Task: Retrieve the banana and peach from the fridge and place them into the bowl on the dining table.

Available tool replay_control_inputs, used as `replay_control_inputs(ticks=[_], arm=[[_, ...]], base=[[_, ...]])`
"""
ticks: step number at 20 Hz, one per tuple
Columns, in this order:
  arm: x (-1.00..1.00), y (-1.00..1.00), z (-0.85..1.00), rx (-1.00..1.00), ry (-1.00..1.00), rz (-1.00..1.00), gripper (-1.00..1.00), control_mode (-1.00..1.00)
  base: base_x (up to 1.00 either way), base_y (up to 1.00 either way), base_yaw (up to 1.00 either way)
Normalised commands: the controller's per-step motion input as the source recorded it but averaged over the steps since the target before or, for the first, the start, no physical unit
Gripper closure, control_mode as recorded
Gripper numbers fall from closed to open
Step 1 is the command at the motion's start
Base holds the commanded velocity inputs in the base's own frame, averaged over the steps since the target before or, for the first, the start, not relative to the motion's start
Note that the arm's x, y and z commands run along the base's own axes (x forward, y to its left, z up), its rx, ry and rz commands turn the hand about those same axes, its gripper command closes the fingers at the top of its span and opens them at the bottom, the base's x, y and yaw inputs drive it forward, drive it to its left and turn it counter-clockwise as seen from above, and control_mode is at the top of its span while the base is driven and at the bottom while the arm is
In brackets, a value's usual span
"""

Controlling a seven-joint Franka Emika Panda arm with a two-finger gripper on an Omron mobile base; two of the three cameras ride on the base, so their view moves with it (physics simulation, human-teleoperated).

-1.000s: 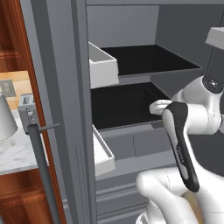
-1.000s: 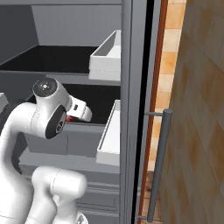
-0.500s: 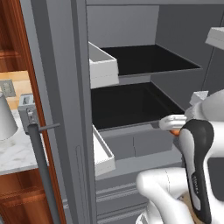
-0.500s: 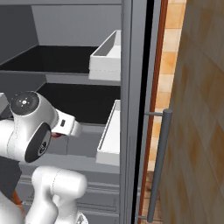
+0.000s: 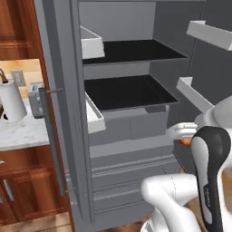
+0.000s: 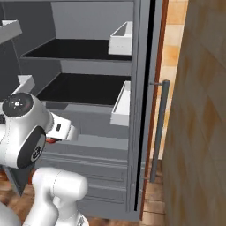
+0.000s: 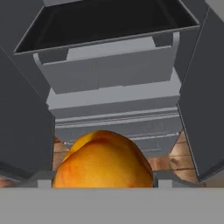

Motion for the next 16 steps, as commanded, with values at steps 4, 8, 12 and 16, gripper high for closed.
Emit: replay_control_inputs(ticks=[4, 8, 12, 16], arm=[[0.00, 0.00, 0.00, 0.00, 0.00, 0.00, 1.00, 1.00], [0.00, 0.00, 0.00, 0.00, 0.00, 0.00, 1.00, 1.00], [0.00, 0.00, 0.00, 0.00, 0.00, 0.00, 1.00, 1.00], [0.00, 0.00, 0.00, 0.00, 0.00, 0.00, 1.00, 1.00]], base=[[-1.00, 0.25, 0.07], [-1.00, 0.53, 0.08], [-1.00, 0.62, 0.06], [-1.00, 0.57, 0.06]])
